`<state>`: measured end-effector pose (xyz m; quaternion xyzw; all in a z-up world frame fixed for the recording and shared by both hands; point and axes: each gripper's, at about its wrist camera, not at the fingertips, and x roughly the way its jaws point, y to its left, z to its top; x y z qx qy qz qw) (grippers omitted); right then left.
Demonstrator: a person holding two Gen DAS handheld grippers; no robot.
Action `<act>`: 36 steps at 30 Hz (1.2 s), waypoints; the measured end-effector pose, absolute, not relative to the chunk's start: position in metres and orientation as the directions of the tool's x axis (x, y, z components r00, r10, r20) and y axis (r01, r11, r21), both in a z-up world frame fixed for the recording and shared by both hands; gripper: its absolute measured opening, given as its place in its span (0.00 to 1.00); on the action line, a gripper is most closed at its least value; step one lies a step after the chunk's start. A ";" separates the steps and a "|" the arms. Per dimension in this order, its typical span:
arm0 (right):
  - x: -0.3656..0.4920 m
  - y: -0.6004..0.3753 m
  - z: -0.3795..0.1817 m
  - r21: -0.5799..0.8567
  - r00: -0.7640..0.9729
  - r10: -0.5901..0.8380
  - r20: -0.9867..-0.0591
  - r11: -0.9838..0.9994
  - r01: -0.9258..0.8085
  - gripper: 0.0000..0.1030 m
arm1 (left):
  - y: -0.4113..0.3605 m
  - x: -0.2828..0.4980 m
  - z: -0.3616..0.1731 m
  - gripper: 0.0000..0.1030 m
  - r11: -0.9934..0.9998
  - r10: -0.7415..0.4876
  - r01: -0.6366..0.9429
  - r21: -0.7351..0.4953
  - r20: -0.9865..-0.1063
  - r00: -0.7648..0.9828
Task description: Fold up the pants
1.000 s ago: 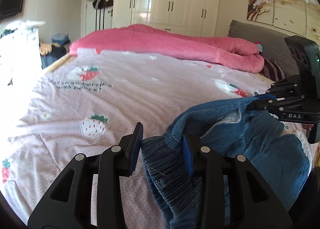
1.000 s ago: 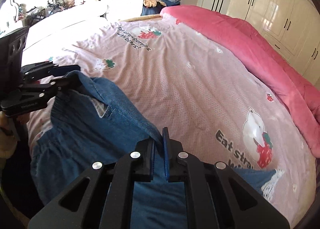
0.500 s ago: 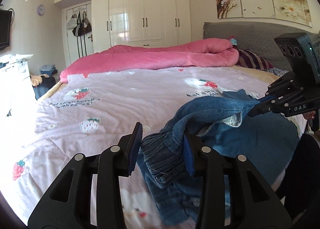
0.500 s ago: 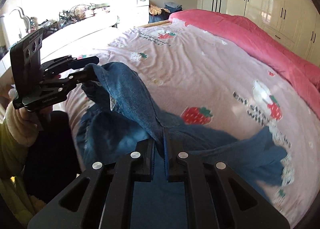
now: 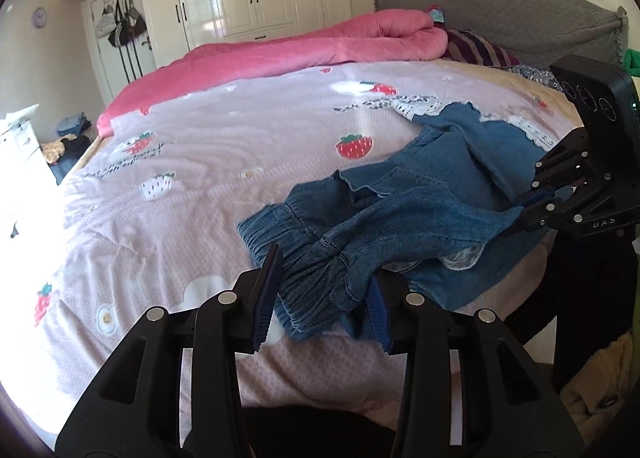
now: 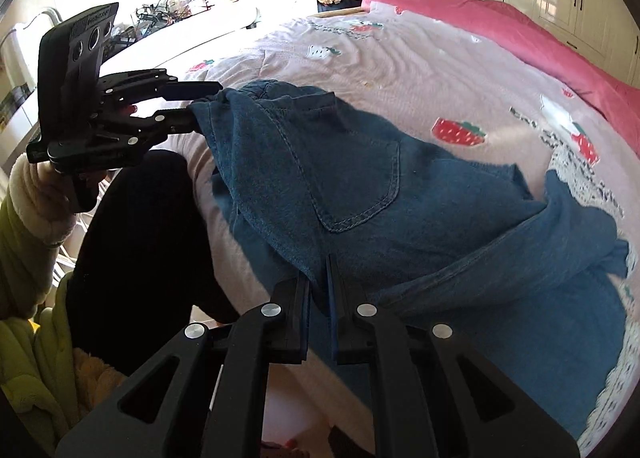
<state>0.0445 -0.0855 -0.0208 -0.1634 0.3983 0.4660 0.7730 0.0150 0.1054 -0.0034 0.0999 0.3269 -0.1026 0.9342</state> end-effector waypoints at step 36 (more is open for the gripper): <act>0.061 -0.106 -0.056 0.243 0.284 0.561 -0.777 0.685 -0.687 0.48 | 0.061 0.015 0.027 0.30 0.956 -0.261 0.284 -0.077 -0.669 0.696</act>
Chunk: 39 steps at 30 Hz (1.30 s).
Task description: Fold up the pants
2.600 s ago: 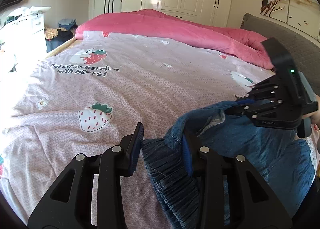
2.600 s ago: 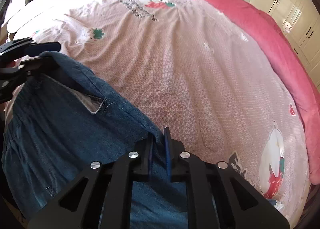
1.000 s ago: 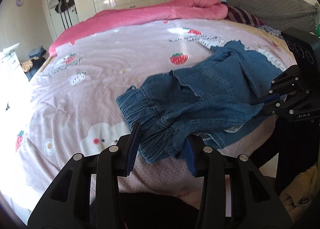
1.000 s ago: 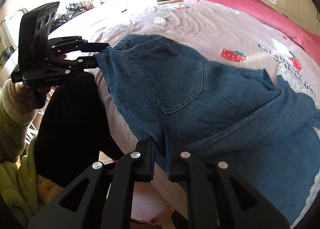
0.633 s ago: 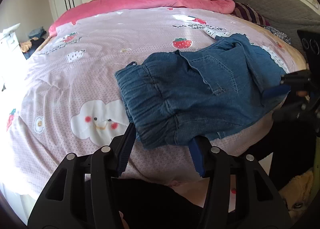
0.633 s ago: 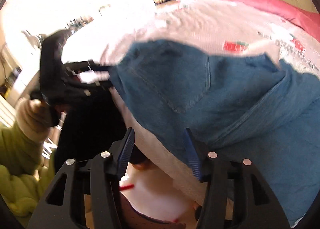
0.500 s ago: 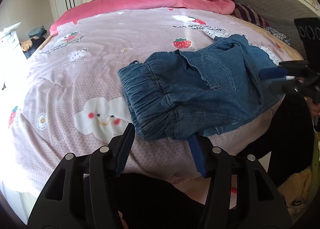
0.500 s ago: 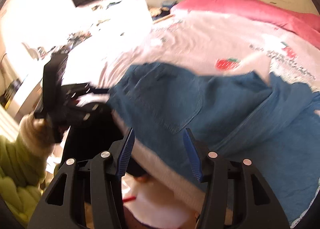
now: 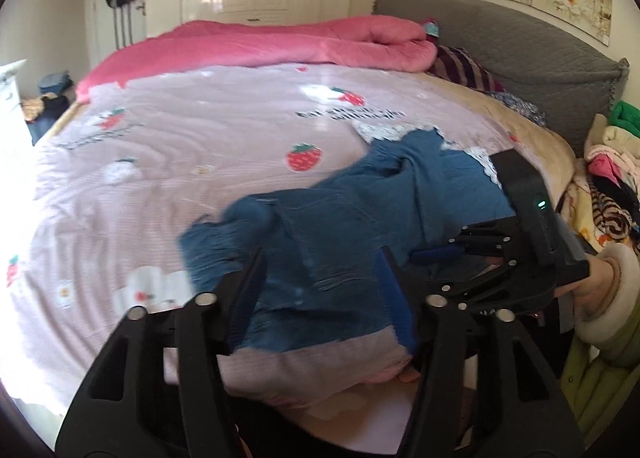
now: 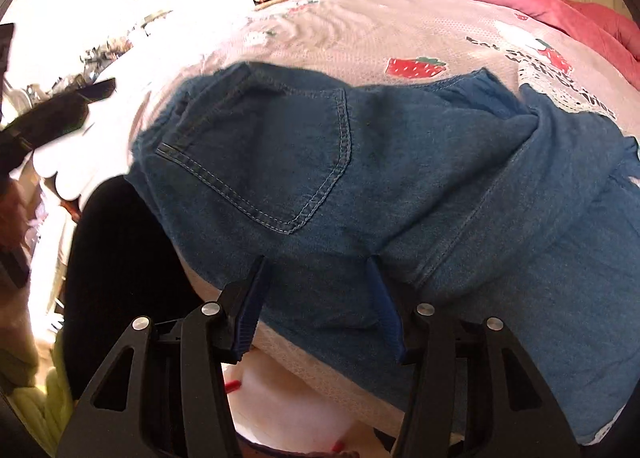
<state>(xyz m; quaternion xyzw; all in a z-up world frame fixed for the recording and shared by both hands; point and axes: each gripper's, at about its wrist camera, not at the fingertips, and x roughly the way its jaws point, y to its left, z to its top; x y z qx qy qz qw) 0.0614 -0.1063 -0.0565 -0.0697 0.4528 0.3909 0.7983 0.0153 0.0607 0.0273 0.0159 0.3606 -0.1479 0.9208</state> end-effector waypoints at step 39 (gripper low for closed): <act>0.098 -0.249 0.020 0.239 0.585 0.461 -0.667 0.876 -0.418 0.66 | -0.050 0.086 -0.034 0.46 0.809 -0.576 0.399 -0.432 -0.717 0.393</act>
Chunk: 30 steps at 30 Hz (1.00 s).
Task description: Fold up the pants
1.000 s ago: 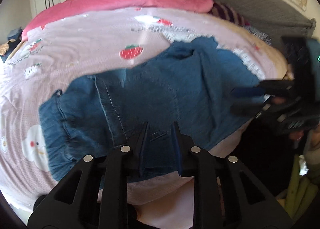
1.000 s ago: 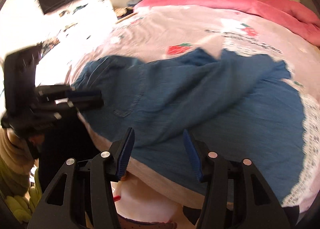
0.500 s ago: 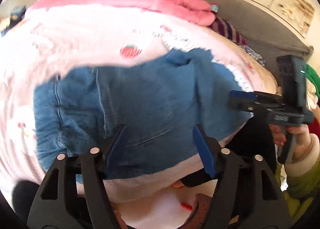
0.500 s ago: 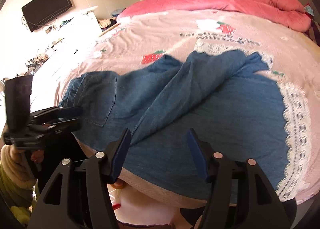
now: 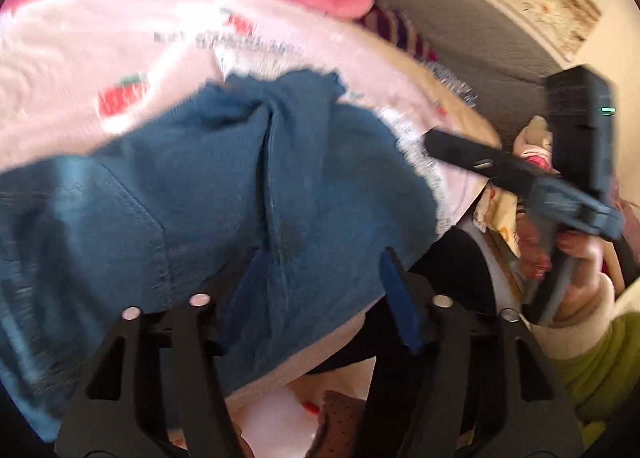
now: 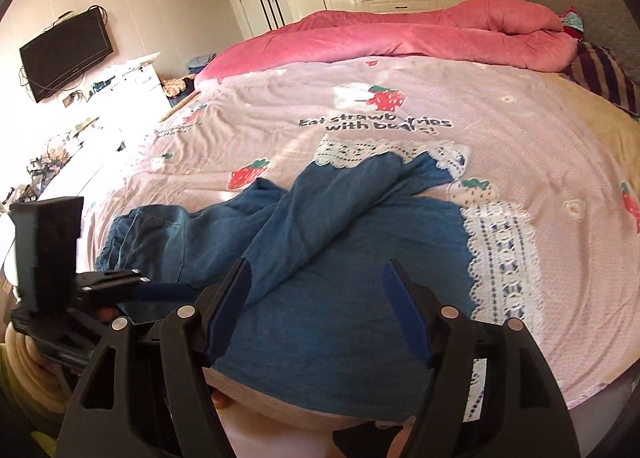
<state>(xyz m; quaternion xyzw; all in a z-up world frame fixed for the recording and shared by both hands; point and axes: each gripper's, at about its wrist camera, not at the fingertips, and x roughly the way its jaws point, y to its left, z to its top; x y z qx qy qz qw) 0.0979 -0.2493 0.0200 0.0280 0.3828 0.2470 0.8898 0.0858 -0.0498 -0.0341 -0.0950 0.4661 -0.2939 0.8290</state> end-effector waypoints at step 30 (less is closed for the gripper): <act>0.332 -0.080 -0.050 -0.173 0.385 0.068 -0.920 0.811 -0.558 0.10 | -0.082 0.119 -0.049 0.12 0.704 -0.705 0.497 -0.506 -0.582 0.405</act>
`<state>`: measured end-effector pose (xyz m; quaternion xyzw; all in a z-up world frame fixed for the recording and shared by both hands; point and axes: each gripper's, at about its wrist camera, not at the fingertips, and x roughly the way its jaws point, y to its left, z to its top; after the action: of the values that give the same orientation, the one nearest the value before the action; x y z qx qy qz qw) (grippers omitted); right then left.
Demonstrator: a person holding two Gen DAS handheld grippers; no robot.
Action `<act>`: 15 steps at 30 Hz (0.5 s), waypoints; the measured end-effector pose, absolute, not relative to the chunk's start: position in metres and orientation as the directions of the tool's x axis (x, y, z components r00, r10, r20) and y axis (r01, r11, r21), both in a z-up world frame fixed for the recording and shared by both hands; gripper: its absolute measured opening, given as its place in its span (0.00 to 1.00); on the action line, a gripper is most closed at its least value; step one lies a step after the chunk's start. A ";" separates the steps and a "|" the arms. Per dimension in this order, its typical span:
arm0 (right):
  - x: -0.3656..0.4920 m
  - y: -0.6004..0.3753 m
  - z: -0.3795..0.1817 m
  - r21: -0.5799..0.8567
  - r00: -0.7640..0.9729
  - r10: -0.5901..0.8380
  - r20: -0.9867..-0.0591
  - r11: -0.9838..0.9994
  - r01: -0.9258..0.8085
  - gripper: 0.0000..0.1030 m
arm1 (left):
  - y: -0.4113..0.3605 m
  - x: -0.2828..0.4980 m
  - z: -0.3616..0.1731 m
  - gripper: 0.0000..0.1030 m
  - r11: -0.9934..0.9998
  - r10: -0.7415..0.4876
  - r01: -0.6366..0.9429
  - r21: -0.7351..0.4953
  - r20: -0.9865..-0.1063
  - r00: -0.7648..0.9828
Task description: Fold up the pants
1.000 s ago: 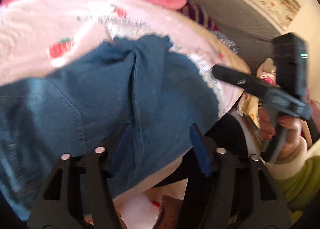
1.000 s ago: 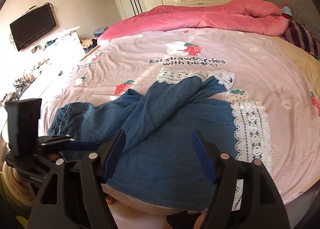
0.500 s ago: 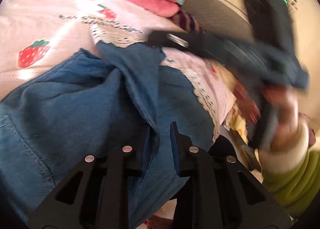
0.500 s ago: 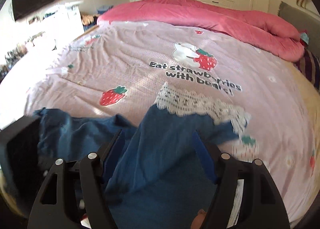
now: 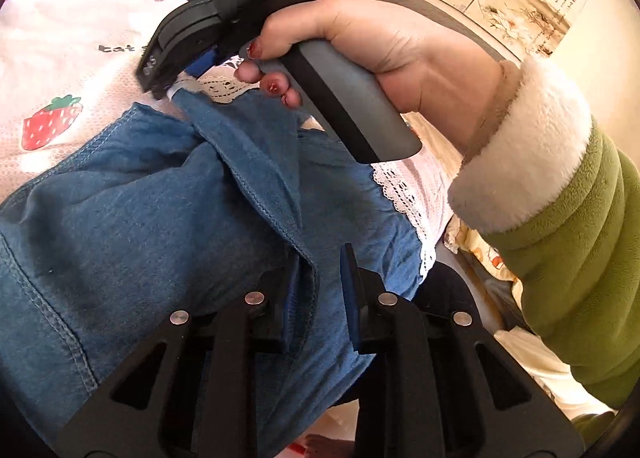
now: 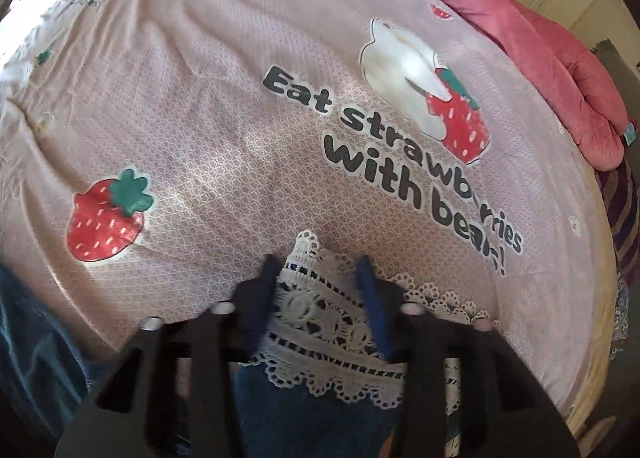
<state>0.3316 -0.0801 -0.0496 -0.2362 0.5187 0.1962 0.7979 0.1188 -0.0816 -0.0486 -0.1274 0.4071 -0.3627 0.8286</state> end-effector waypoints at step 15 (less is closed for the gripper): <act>0.231 -0.293 0.066 0.238 0.596 0.370 -0.713 0.927 -0.291 0.09 | -0.069 0.112 -0.046 0.07 0.737 -0.671 0.490 -0.466 -0.598 0.439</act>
<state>0.2309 -0.2930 0.0660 0.0484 0.4095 0.1854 0.8920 0.1122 -0.0686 -0.0463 -0.1122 0.4015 -0.3452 0.8409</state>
